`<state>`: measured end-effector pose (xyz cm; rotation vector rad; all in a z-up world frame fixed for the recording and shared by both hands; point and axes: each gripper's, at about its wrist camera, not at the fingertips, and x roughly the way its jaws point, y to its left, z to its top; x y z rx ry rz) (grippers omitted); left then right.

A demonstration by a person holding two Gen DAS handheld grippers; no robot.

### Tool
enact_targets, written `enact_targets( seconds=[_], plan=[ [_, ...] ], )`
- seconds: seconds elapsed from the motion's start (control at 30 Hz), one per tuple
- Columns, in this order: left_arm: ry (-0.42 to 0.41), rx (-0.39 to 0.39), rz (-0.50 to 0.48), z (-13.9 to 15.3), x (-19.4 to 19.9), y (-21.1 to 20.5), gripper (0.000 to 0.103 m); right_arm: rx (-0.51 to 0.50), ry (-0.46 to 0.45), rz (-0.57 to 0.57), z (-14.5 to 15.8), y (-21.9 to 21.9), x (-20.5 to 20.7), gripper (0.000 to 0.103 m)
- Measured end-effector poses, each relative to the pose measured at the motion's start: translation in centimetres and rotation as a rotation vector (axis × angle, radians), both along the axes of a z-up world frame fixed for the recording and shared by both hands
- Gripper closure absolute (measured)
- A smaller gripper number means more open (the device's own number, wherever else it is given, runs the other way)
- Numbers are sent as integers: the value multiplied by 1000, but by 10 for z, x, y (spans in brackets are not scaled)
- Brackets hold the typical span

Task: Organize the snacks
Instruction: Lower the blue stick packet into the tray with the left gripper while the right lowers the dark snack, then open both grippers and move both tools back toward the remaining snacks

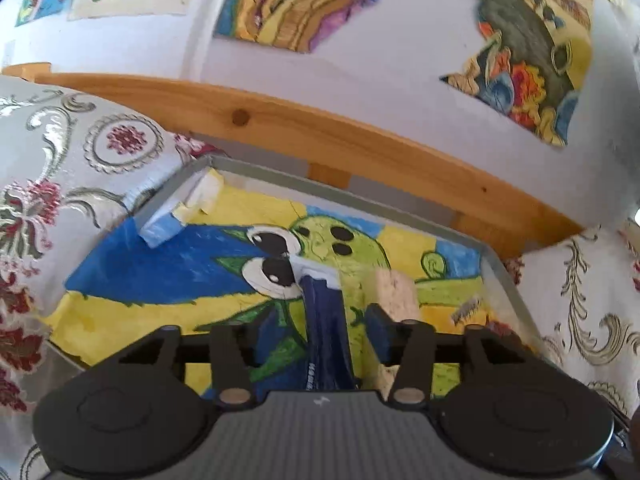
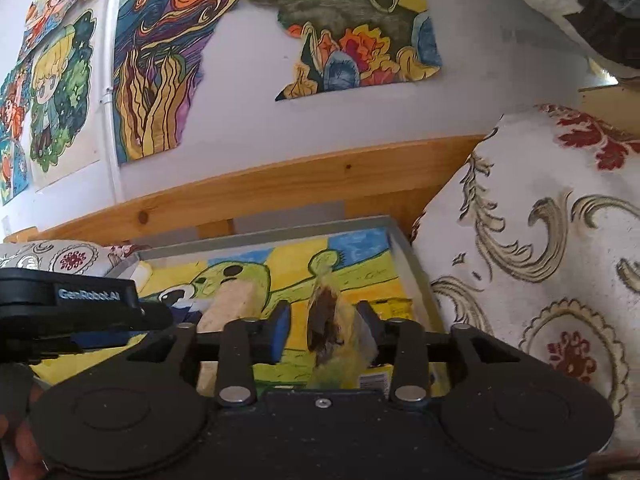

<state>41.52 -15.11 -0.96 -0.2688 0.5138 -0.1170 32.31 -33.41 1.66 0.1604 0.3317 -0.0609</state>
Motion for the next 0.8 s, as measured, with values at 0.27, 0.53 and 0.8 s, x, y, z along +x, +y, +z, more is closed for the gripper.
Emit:
enact_targets(
  seconds=[0.27,0.53,0.8],
  plan=[
    [-91,-14,69,21,-22,8,14,-15,-65,-51,24,-5,-20,31],
    [-166,-9,117,39,-61,17,1,-29,-92,-83,48,-8,-58,10],
    [-171,-12,138,46,-105,27,1,-62,-116,-90,63,-2,-103,1]
  ],
)
